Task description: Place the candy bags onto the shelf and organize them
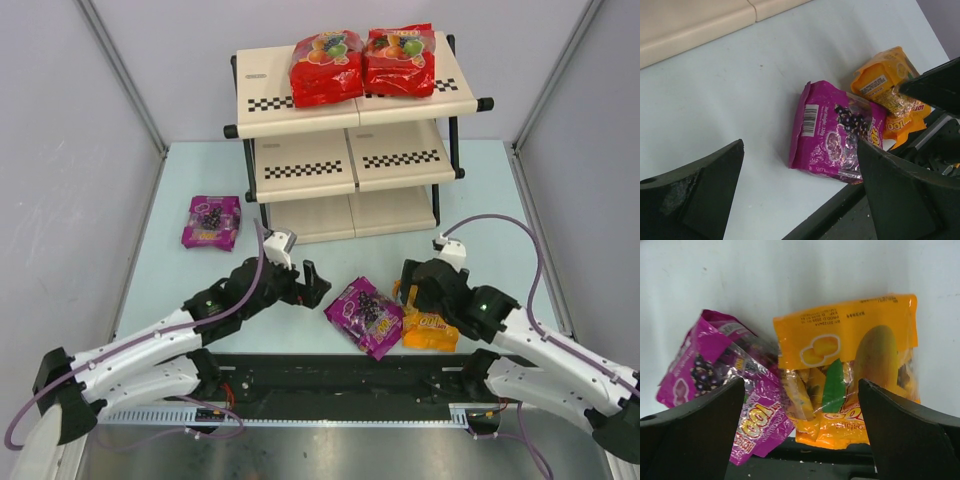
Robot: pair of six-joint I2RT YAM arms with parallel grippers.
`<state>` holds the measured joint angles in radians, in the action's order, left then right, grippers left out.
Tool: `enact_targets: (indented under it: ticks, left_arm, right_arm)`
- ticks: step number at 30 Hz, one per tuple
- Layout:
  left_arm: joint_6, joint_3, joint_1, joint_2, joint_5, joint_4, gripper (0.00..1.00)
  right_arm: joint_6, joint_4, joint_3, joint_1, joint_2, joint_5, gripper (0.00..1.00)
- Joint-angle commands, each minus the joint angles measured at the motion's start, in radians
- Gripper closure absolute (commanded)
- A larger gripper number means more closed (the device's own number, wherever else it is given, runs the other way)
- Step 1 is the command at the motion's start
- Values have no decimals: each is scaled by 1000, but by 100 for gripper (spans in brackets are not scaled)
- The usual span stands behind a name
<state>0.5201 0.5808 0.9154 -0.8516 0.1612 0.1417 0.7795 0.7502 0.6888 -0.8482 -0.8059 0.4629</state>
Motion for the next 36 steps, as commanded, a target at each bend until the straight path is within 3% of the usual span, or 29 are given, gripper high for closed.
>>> enact_targets:
  ticks: [1,2,6,7,10,15,17,22,26,28,31,32,33,34,36]
  left_arm:
    - [12,54,37,-35,46,-96,0]
    - [15,54,40,-38,49,-99,0]
    - [23,48,50,-27,57,-87,0]
    - [24,48,51,-20,66,-73,0]
    - [26,36,51,23,83,-42,0]
    - [21,27,51,101,121,21,0]
    - [21,30,53,140,144,48,0]
    - [20,45,51,194,173,104,0]
    - [20,57,53,218,192,136,0]
    - [20,59,51,230,204,150,0]
    - [21,54,53,250,222,171,0]
    - [23,54,51,255,227,177,0]
    - [23,54,53,259,233,183,0]
    - [23,54,51,270,239,193,0]
    - [18,53,51,276,248,199,0]
  right_arm:
    - [52,-8,-23,-23,-97,43,0]
    - [44,-15,-28,-25,-123,49,4]
    - [12,-61,-37,-55,-199,72,46]
    - [-24,-84,-40,-63,-205,72,70]
    - [-87,-118,-38,-77,-178,69,100]
    - [-285,-225,-37,-109,37,-12,100]
    - [-424,-280,-38,-114,153,-163,100]
    - [-551,-431,-22,-112,284,-450,100]
    - [-614,-485,23,-115,196,-668,100]
    - [-658,-468,72,-138,62,-787,100]
    - [-721,-384,139,-216,-91,-790,99]
    - [-715,-362,147,-277,-111,-730,85]
    - [-685,-347,149,-301,-119,-643,63]
    - [-615,-339,141,-319,-118,-465,48]
    - [-538,-316,130,-324,-78,-332,43]
